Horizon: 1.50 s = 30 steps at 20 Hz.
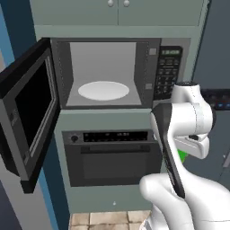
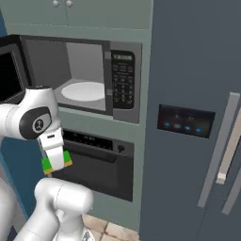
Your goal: Place the sponge inside the microwave to prepare for sanitizing.
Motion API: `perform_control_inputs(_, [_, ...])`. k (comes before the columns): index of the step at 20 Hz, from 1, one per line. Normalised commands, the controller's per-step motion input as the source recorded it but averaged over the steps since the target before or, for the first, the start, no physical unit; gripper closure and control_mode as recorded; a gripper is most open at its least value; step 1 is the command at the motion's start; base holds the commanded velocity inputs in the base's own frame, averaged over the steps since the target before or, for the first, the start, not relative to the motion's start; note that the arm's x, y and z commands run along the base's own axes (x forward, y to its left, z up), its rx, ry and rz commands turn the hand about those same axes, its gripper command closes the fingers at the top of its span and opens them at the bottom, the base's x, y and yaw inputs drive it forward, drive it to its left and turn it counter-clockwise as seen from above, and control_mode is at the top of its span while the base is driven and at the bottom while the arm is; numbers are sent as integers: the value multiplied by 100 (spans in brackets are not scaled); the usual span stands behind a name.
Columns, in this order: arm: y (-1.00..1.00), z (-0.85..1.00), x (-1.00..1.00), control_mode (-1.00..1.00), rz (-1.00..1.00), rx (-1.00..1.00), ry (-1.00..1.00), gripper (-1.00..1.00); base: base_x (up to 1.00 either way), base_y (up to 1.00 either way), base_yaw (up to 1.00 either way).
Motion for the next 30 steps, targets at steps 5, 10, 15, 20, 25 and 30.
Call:
perform_control_inputs(5, [0, 0, 0, 100, 0, 0, 0, 100, 16, 2, 24])
perform_control_inputs(10, [0, 0, 0, 100, 0, 0, 0, 100, 30, 0, 27])
perform_control_inputs(15, [0, 0, 0, 100, 0, 0, 0, 100, 26, 1, 23])
perform_control_inputs(20, [0, 0, 0, 100, 0, 0, 0, 100, 44, 0, 22])
perform_control_inputs(25, [0, 0, 0, 100, 0, 0, 0, 100, 55, 0, 17])
perform_control_inputs(30, [0, 0, 0, 100, 0, 0, 0, 100, 42, 6, 14])
